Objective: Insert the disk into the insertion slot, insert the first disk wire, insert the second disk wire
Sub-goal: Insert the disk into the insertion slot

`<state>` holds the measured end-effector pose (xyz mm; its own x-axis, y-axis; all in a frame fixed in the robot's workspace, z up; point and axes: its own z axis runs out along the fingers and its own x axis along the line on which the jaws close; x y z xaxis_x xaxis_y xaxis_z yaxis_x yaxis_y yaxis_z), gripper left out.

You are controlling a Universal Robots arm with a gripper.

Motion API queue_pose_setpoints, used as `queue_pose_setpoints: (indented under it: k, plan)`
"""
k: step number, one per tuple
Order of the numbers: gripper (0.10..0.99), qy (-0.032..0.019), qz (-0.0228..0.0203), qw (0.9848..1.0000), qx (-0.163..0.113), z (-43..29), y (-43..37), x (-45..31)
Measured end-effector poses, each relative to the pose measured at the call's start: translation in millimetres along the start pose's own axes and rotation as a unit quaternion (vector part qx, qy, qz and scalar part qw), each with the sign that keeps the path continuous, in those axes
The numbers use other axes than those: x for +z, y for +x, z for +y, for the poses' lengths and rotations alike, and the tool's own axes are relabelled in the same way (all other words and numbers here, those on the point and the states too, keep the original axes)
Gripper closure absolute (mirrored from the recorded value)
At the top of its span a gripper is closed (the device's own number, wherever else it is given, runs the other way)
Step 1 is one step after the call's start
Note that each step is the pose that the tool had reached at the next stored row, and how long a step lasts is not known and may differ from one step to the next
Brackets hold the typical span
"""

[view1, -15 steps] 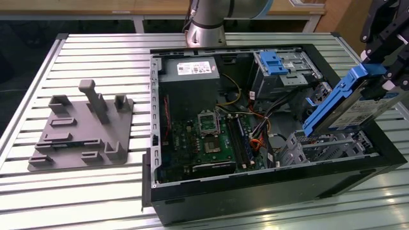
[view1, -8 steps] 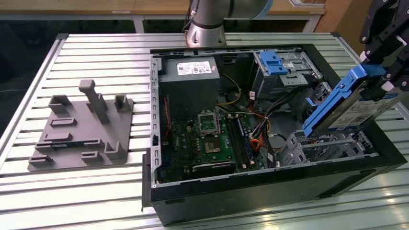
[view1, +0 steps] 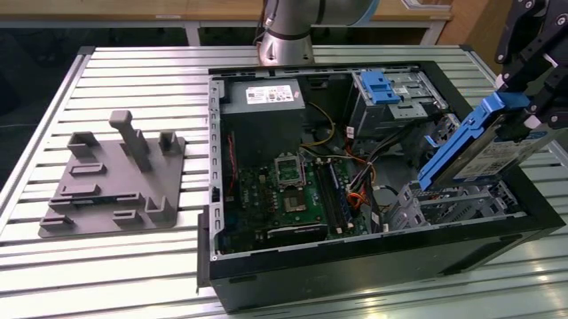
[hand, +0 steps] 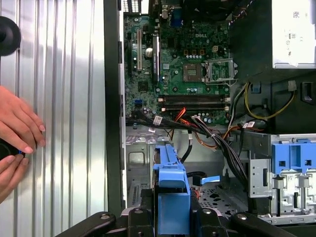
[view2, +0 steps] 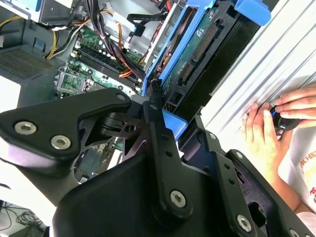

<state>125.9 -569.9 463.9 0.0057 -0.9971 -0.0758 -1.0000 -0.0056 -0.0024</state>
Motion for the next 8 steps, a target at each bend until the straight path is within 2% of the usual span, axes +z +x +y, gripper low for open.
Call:
queue_pose_setpoints:
  k: [8]
  plan:
    - [0.722, -0.0004, 0.0000, 1.0000, 0.000, -0.6, -1.3, 6.1]
